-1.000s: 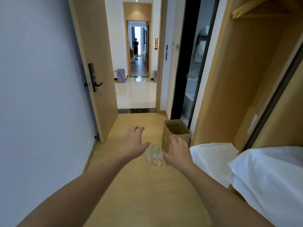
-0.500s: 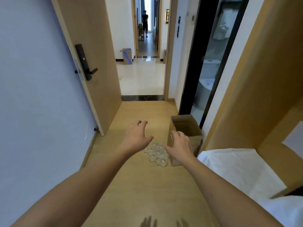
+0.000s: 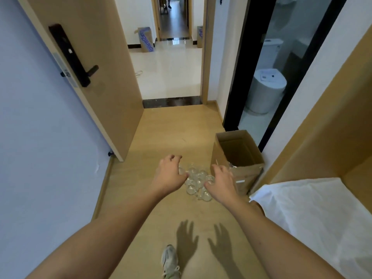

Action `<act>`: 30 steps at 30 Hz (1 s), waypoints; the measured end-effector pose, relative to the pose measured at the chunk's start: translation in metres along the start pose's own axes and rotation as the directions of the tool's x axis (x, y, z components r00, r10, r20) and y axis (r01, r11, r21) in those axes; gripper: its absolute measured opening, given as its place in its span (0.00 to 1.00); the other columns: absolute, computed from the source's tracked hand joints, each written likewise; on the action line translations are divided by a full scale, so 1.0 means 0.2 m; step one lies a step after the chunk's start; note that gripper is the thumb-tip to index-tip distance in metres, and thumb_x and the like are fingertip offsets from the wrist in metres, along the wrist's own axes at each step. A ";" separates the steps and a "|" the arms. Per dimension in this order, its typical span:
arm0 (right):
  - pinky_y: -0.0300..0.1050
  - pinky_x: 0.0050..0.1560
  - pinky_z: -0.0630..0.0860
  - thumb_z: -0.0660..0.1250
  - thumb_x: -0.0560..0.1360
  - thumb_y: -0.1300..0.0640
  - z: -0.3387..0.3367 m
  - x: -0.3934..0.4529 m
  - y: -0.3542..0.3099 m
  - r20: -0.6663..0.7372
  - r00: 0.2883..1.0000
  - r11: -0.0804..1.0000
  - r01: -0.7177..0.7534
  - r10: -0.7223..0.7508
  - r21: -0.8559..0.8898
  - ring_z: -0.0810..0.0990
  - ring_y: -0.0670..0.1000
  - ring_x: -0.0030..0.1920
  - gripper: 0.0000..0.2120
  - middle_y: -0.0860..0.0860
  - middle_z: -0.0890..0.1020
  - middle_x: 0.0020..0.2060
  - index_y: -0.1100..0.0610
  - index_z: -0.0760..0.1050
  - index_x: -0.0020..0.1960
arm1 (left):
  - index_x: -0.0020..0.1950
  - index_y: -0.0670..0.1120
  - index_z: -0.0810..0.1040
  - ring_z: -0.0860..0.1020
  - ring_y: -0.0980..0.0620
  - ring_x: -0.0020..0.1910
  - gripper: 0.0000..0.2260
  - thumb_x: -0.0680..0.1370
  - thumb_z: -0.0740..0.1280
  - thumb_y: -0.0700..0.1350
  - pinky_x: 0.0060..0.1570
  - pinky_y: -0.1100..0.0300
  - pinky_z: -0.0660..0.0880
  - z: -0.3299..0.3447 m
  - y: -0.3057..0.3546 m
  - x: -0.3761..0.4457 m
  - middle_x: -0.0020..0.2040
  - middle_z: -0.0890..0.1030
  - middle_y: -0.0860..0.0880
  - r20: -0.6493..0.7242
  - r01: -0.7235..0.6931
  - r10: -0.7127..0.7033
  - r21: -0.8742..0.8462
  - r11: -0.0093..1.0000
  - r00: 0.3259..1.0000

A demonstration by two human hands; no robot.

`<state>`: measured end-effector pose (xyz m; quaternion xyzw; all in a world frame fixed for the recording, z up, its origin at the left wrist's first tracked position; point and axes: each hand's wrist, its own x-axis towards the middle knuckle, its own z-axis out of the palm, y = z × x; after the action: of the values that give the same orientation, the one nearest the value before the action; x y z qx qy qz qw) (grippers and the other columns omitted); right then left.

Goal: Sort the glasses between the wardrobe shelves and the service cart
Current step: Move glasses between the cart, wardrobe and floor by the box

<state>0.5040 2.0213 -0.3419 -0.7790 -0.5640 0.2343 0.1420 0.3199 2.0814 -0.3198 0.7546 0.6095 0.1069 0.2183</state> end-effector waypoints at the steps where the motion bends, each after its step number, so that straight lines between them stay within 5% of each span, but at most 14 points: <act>1: 0.50 0.71 0.64 0.70 0.76 0.46 0.03 0.06 -0.01 0.010 1.000 1.000 -0.019 0.019 0.000 0.68 0.60 0.70 0.33 0.56 0.70 0.70 0.54 0.65 0.76 | 0.77 0.48 0.66 0.65 0.43 0.73 0.34 0.75 0.70 0.58 0.70 0.49 0.67 0.02 -0.03 0.08 0.75 0.68 0.44 0.026 0.006 -0.006 -0.006 1.000 1.000; 15: 0.50 0.70 0.68 0.70 0.76 0.45 0.51 0.75 0.14 0.234 0.928 0.956 -0.291 0.290 -0.031 0.68 0.59 0.70 0.34 0.55 0.69 0.72 0.54 0.63 0.77 | 0.77 0.47 0.66 0.66 0.41 0.73 0.32 0.76 0.71 0.54 0.70 0.51 0.67 0.45 -0.39 0.88 0.75 0.68 0.43 0.330 0.137 -0.126 -0.009 0.991 0.936; 30: 0.49 0.72 0.65 0.69 0.77 0.47 1.49 1.48 0.80 0.294 0.911 0.954 -0.301 0.289 -0.006 0.68 0.57 0.70 0.32 0.55 0.71 0.70 0.56 0.64 0.77 | 0.76 0.45 0.69 0.67 0.43 0.71 0.30 0.77 0.71 0.53 0.70 0.55 0.63 1.61 -0.76 1.37 0.72 0.71 0.44 0.282 0.172 -0.150 -0.053 0.984 0.947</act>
<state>0.5515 2.2364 -0.7336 -0.8091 -0.4500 0.3763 0.0356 0.3887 2.3063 -0.7031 0.7008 0.6280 0.0055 0.3384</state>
